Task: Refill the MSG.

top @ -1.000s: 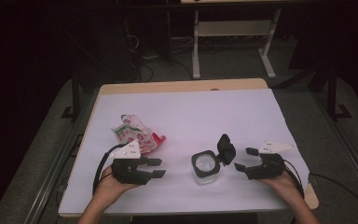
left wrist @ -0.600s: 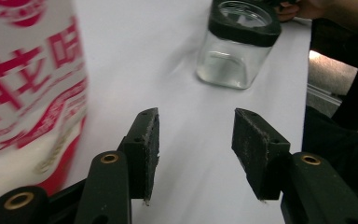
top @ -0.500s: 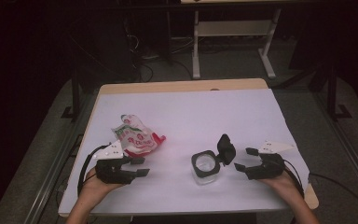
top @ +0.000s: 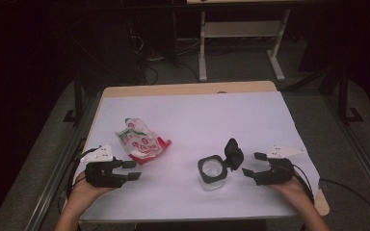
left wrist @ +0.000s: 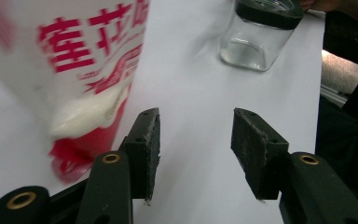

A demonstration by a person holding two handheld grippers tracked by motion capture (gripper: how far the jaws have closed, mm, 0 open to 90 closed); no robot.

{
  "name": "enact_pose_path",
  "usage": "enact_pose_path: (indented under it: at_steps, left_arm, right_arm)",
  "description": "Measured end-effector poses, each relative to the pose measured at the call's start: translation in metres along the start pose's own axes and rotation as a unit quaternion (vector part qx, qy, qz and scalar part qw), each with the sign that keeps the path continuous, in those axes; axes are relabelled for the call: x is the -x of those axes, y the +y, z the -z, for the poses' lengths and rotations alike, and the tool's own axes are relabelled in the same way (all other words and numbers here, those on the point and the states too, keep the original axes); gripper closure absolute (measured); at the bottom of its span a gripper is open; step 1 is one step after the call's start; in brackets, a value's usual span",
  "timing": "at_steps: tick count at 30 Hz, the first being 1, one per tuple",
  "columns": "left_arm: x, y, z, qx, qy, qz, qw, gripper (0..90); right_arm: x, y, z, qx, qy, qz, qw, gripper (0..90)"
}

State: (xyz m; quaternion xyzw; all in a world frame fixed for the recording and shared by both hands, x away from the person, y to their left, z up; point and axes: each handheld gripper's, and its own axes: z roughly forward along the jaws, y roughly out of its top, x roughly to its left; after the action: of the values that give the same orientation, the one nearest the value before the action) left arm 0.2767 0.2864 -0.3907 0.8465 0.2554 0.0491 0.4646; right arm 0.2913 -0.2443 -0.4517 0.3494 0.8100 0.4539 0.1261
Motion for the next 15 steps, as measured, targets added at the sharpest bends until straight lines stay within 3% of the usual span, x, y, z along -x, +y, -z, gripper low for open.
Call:
enact_pose_path:
  at_steps: [10,15]
  left_arm:
    - [-0.019,-0.010,0.017,0.011,0.045,0.038,0.9982,48.7]
    - [-0.026,-0.009,0.017,0.031,0.067,0.033,0.9967,48.7]
  right_arm:
    - [0.000,0.000,0.000,0.000,0.000,0.001,1.0000,18.6]
    - [0.000,0.000,-0.001,-0.001,0.000,0.000,1.0000,18.6]
